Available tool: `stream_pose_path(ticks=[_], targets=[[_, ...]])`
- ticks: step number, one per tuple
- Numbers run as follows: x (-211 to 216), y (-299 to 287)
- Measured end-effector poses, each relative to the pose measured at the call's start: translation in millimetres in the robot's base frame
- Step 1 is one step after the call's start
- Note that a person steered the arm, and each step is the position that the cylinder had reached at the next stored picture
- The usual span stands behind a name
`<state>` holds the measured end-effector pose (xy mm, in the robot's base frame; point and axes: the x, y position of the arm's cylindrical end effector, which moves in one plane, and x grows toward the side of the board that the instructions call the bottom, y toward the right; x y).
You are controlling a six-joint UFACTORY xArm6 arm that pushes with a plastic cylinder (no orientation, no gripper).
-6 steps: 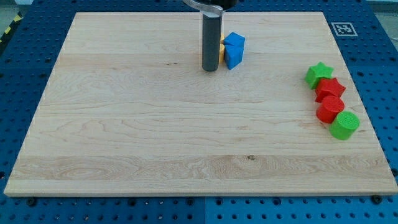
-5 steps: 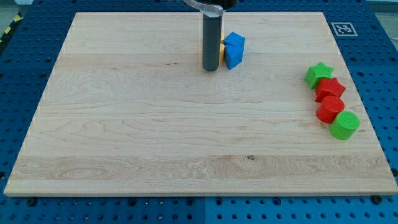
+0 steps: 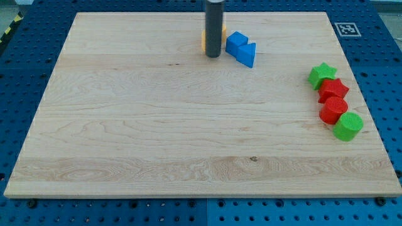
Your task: Separate the blue triangle from the blue cube
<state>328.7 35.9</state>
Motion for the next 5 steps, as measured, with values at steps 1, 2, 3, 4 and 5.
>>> stream_pose_path(ticks=[1, 2, 3, 4, 5], targets=[[0.0, 67.8], [-4.2, 93.1], [-5.7, 75.9], [-4.7, 51.9], [7.8, 47.8]])
